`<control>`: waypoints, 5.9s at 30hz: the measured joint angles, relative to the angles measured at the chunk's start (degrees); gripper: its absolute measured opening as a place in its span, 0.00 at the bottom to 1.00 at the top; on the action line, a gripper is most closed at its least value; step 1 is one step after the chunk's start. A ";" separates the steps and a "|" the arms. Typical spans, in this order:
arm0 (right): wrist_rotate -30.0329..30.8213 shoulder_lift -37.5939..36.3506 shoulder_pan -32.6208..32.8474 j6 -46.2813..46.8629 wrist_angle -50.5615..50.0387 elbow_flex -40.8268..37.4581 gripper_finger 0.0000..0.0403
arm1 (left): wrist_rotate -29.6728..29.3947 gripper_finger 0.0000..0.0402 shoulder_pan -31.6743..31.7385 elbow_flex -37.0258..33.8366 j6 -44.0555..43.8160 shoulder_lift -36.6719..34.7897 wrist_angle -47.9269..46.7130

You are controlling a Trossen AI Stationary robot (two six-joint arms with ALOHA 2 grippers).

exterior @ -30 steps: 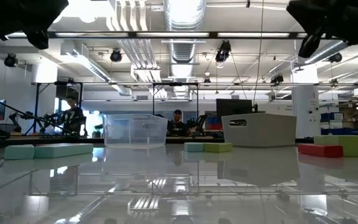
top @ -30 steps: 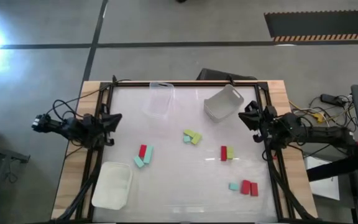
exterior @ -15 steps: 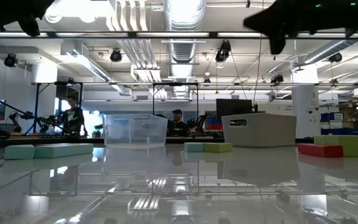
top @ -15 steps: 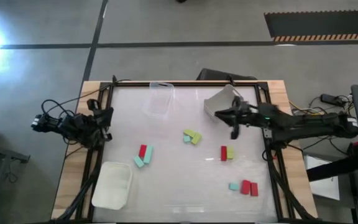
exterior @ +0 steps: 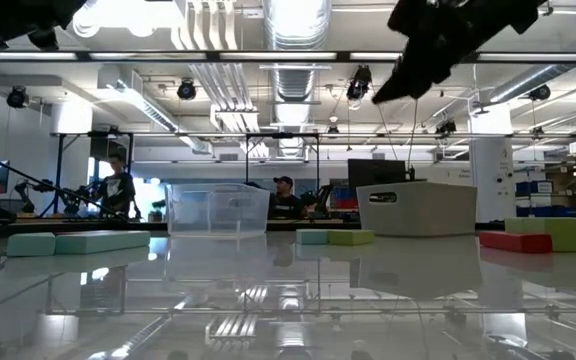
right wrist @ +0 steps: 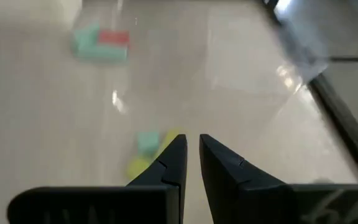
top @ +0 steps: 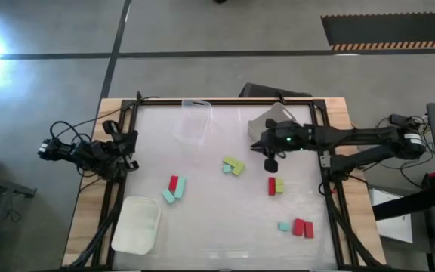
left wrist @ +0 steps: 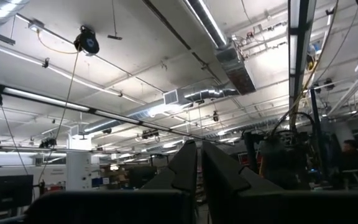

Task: Sort & place blocks by color
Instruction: Put the green block into the gray bin, then put the light blue block into the transparent bin

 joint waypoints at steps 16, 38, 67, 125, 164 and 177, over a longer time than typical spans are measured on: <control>-7.75 19.33 0.50 -14.47 -4.54 8.56 0.08 | 0.02 0.02 0.00 -0.11 -0.19 1.22 -0.27; -4.13 37.50 0.87 -9.05 -19.83 24.84 0.43 | 0.03 0.02 0.01 -0.20 -0.16 2.25 1.88; 1.21 43.03 2.91 -13.73 -21.46 24.76 0.53 | 0.04 0.02 0.00 -0.28 -0.16 2.43 1.72; 5.27 21.61 -21.76 38.39 -45.67 28.34 0.28 | 0.04 0.02 0.02 -0.28 -0.27 2.45 1.81; 6.25 35.86 -25.03 30.05 -42.03 27.63 0.45 | 0.04 0.02 0.01 -0.28 -0.25 2.45 1.67; 10.69 18.20 -17.64 29.67 -37.16 25.11 0.35 | -2.86 0.02 0.00 0.73 -4.55 6.93 0.39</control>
